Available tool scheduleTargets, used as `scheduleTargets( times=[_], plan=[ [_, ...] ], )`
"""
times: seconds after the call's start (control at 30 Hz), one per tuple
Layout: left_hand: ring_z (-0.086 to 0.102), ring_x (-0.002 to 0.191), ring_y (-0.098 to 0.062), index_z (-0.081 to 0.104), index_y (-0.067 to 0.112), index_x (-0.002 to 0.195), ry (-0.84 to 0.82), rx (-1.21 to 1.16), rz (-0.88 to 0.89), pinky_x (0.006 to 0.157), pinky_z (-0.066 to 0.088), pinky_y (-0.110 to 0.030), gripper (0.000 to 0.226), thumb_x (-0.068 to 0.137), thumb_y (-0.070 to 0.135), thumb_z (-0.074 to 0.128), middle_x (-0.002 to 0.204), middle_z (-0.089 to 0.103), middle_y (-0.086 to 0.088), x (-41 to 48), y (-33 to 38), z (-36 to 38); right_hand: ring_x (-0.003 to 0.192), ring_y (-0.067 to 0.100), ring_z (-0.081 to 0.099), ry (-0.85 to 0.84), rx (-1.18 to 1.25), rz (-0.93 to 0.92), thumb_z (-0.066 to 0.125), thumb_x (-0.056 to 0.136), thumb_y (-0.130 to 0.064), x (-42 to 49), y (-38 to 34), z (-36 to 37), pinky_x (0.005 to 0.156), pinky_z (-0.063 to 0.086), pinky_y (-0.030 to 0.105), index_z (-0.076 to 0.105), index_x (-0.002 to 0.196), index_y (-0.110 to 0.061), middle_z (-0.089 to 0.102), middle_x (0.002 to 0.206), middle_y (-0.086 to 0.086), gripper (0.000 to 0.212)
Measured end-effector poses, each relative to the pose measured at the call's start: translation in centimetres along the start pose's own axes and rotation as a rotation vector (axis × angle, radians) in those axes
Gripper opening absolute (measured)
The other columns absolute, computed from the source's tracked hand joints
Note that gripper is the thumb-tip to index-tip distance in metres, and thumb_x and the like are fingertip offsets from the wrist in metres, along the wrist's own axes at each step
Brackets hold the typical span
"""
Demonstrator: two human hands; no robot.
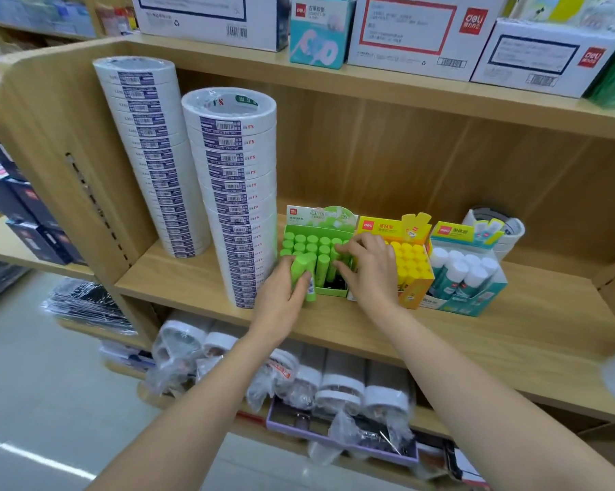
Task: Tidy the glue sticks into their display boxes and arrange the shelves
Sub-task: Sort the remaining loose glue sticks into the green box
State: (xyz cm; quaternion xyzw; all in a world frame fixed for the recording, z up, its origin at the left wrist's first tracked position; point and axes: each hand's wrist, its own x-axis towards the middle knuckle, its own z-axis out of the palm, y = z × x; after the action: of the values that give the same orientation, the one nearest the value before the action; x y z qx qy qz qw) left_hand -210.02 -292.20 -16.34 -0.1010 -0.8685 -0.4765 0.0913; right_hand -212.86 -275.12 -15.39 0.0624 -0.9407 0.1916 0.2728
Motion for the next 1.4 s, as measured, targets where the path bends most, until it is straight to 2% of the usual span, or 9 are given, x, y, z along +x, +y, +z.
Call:
scheduleTargets(
  times=[0.1, 0.3, 0.43, 0.6, 0.8, 0.97, 1.2, 1.3, 1.4],
  plan=[
    [0.064, 0.101, -0.029, 0.047, 0.009, 0.130, -0.001, -0.019, -0.032, 0.088, 0.050, -0.046, 0.053, 0.095, 0.047, 0.040, 0.112, 0.065, -0.013, 0.0, -0.2, 0.0, 0.096, 0.026, 0.054, 0.002, -0.059, -0.040, 0.080, 0.079, -0.019, -0.4, 0.3, 0.0, 0.078, 0.036, 0.035, 0.073, 0.107, -0.016, 0.060, 0.099, 0.004, 0.029],
    [0.063, 0.092, -0.029, 0.050, 0.012, 0.116, -0.011, -0.095, -0.002, 0.084, 0.051, -0.048, 0.029, 0.098, 0.035, 0.046, 0.096, 0.064, -0.008, 0.1, 0.0, 0.0, 0.110, 0.026, 0.051, -0.115, -0.130, -0.049, 0.073, 0.085, -0.029, -0.1, 0.2, -0.5, 0.089, 0.036, 0.038, 0.066, 0.120, -0.019, 0.057, 0.112, 0.004, 0.037],
    [0.063, 0.090, -0.025, 0.053, 0.017, 0.114, -0.018, -0.157, 0.004, 0.083, 0.052, -0.053, 0.032, 0.094, 0.041, 0.046, 0.094, 0.061, 0.002, 0.5, 0.4, -0.3, 0.124, 0.013, 0.044, -0.097, 0.173, -0.034, 0.061, 0.094, -0.032, -0.5, -0.3, -1.3, 0.099, 0.028, 0.029, 0.058, 0.130, -0.024, 0.058, 0.128, -0.005, 0.037],
    [0.061, 0.090, -0.022, 0.056, 0.020, 0.117, -0.079, -0.212, 0.037, 0.085, 0.053, -0.053, 0.032, 0.093, 0.041, 0.049, 0.095, 0.059, 0.008, 0.6, 1.3, 0.1, 0.109, 0.001, 0.055, -0.232, 0.525, -0.032, 0.062, 0.095, -0.026, -0.8, -0.7, -2.4, 0.093, 0.041, 0.014, 0.061, 0.129, -0.026, 0.064, 0.121, -0.006, 0.034],
    [0.064, 0.088, -0.025, 0.058, 0.024, 0.114, -0.097, -0.216, 0.022, 0.083, 0.055, -0.048, 0.017, 0.098, 0.029, 0.055, 0.091, 0.064, 0.007, 1.1, 1.7, 0.5, 0.085, 0.005, 0.063, -0.178, 0.710, 0.106, 0.071, 0.089, -0.015, -0.5, -0.3, -3.4, 0.078, 0.053, 0.025, 0.066, 0.108, -0.017, 0.065, 0.097, -0.015, 0.020],
    [0.057, 0.114, -0.030, 0.040, 0.002, 0.136, 0.003, -0.147, -0.041, 0.092, 0.042, -0.035, 0.039, 0.102, 0.020, 0.047, 0.122, 0.061, -0.014, 1.8, 1.7, 0.7, 0.077, 0.009, 0.060, 0.024, 0.562, 0.209, 0.071, 0.089, -0.014, 0.4, 0.5, -4.0, 0.069, 0.047, 0.018, 0.062, 0.109, -0.019, 0.064, 0.090, -0.007, 0.023],
    [0.056, 0.095, -0.025, 0.060, 0.003, 0.106, 0.084, -0.012, 0.146, 0.081, 0.042, -0.035, 0.031, 0.100, 0.031, 0.048, 0.099, 0.057, -0.006, 2.0, 1.0, 1.0, 0.088, 0.020, 0.064, -0.050, 0.264, 0.134, 0.072, 0.087, -0.020, 0.3, 0.6, -2.3, 0.079, 0.053, 0.040, 0.066, 0.100, -0.016, 0.070, 0.094, -0.001, 0.014],
    [0.051, 0.115, -0.024, 0.065, 0.002, 0.111, 0.149, 0.120, 0.269, 0.099, 0.037, -0.033, 0.047, 0.097, 0.042, 0.043, 0.115, 0.060, -0.010, 2.4, 0.9, 1.0, 0.099, 0.022, 0.056, -0.065, 0.129, 0.119, 0.073, 0.086, -0.024, 0.0, 0.8, -1.8, 0.084, 0.044, 0.035, 0.068, 0.099, -0.018, 0.066, 0.100, 0.002, 0.015],
    [0.032, 0.143, -0.028, 0.061, 0.003, 0.123, 0.079, 0.240, 0.301, 0.120, 0.011, -0.036, 0.057, 0.098, 0.046, 0.034, 0.143, 0.051, -0.009, 2.9, 0.6, 1.4, 0.103, 0.021, 0.052, -0.059, 0.085, 0.101, 0.074, 0.085, -0.025, -0.2, 1.1, -1.4, 0.082, 0.035, 0.030, 0.067, 0.097, -0.018, 0.065, 0.101, 0.001, 0.015]
  ],
)
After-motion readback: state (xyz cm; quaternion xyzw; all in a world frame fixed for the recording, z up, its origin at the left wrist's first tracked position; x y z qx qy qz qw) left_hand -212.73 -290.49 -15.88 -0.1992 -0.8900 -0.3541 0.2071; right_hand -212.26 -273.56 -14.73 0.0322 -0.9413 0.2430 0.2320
